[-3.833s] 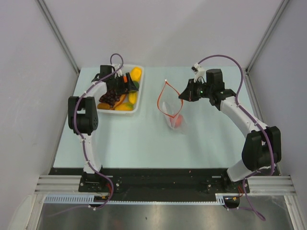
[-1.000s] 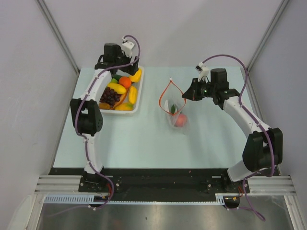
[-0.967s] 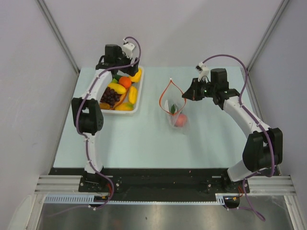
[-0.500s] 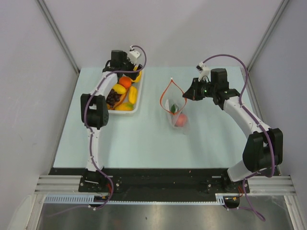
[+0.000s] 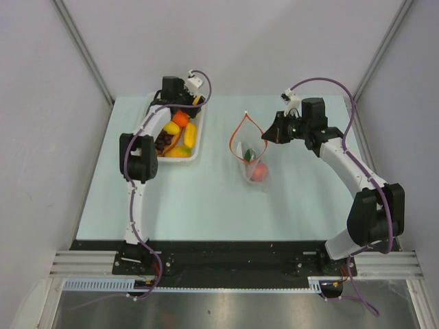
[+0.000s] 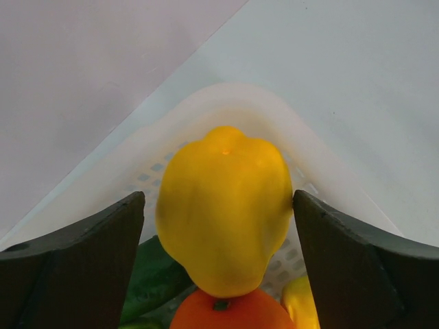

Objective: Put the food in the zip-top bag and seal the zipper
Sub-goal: Pick up the fake fruit from the bin.

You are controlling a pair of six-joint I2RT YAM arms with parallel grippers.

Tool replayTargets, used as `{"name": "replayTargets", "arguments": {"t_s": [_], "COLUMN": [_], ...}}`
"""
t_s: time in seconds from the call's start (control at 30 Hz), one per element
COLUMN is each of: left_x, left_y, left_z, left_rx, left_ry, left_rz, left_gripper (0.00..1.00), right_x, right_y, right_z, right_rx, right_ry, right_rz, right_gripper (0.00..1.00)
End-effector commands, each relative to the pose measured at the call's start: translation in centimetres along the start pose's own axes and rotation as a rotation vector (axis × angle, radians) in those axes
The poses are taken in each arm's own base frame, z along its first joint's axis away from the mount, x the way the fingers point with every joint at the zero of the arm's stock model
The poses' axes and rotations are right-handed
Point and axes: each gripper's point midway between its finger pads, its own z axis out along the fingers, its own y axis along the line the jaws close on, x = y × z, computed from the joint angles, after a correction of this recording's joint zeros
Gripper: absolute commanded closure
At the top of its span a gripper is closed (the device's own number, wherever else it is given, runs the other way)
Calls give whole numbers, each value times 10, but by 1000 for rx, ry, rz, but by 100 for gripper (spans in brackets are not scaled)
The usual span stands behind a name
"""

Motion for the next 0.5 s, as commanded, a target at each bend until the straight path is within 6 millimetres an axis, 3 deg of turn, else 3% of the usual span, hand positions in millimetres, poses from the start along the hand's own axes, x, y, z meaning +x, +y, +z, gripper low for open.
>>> {"name": "replayTargets", "arguments": {"t_s": [0.0,0.17,0.47], "left_x": [-20,-38,-118], "left_y": [8,8,32], "left_z": [0,-18,-86], "left_rx": [-9,5,-68], "left_ry": [-55,-87,-245], "left_rz": [28,-32,-41], "left_gripper": [13,36,56], "right_x": [-13,-13,-16], "right_y": [3,6,12], "right_z": [-8,-8,-8], "right_rx": [5,-2,-29], "right_ry": [-44,-44,-53], "right_rz": [-48,-48,-56], "right_gripper": [100,100,100]}}
